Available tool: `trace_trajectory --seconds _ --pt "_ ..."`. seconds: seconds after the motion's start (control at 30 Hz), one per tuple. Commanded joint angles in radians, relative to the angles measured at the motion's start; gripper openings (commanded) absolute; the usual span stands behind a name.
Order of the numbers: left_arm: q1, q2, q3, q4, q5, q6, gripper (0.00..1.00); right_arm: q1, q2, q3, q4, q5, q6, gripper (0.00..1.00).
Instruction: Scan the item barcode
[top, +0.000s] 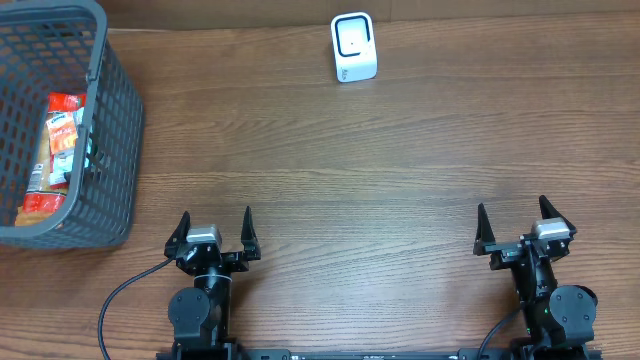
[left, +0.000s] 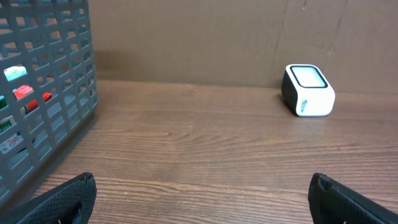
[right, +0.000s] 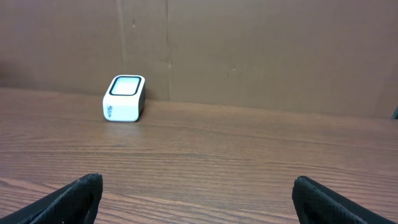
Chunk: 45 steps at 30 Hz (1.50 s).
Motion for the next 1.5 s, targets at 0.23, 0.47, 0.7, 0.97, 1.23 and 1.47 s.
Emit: trace_trajectory --seconds 0.23,0.47,0.7,0.97,1.23,1.47 --pt "-0.004 -0.011 -0.004 0.002 0.005 0.019 1.0 -0.006 -0.009 -0.011 0.006 -0.002 -0.002 1.0" --pt "-0.004 -0.011 -0.004 0.002 0.008 0.019 1.0 -0.006 -0.009 -0.011 0.006 -0.002 -0.002 1.0" --pt "-0.004 -0.011 -0.004 0.003 0.001 0.019 1.0 -0.006 -0.009 -0.011 0.006 -0.002 -0.002 1.0" --pt "-0.006 -0.011 -0.002 0.016 0.169 -0.042 1.0 -0.006 -0.009 -0.011 0.006 -0.002 -0.002 1.0" --pt "-0.006 -0.009 0.125 -0.2 0.283 -0.11 1.0 -0.006 -0.009 -0.011 0.006 -0.002 -0.002 1.0" --pt "-0.006 0.123 0.388 -0.523 0.354 -0.11 1.0 -0.006 -0.009 -0.011 0.006 -0.002 -0.002 1.0"
